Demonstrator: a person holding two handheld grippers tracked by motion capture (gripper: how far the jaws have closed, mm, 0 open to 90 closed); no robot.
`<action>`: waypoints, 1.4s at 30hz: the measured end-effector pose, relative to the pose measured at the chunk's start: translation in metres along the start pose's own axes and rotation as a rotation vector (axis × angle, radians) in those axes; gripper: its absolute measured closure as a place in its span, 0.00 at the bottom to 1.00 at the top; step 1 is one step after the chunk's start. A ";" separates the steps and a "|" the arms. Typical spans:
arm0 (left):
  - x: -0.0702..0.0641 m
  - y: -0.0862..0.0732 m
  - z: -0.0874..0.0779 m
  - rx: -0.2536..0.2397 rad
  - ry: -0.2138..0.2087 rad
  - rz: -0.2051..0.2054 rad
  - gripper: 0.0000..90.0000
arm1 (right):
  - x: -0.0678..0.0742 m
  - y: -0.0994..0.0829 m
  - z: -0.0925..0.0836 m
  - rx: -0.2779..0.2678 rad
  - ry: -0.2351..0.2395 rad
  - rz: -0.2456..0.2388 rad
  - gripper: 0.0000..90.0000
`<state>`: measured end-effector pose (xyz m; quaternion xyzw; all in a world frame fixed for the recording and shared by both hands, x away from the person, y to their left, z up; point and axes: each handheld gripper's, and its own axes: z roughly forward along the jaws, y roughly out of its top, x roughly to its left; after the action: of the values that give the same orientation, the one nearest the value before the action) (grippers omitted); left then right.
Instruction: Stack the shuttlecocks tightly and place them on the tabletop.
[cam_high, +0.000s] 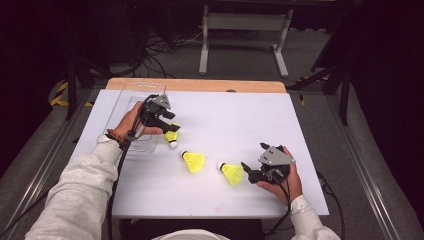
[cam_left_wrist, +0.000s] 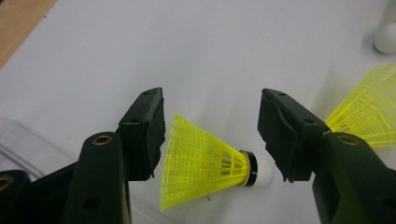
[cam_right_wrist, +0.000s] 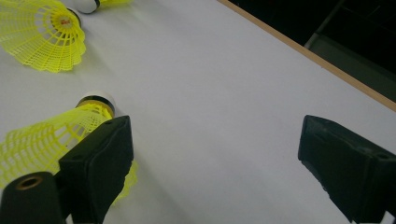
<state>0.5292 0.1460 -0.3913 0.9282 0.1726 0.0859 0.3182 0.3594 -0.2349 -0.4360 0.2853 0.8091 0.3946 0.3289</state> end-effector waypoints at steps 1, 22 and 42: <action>0.000 0.000 0.001 0.012 0.002 -0.015 0.47 | 0.000 0.000 0.000 0.002 0.000 -0.002 0.13; 0.006 -0.003 0.016 0.150 0.038 -0.050 0.59 | 0.003 -0.001 0.002 0.020 0.012 -0.022 0.13; 0.002 0.009 0.010 0.081 0.108 0.027 1.00 | 0.002 -0.004 0.006 0.049 0.059 -0.013 0.13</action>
<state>0.5358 0.1344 -0.3931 0.9366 0.1804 0.1330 0.2693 0.3622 -0.2325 -0.4428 0.2762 0.8299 0.3807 0.3001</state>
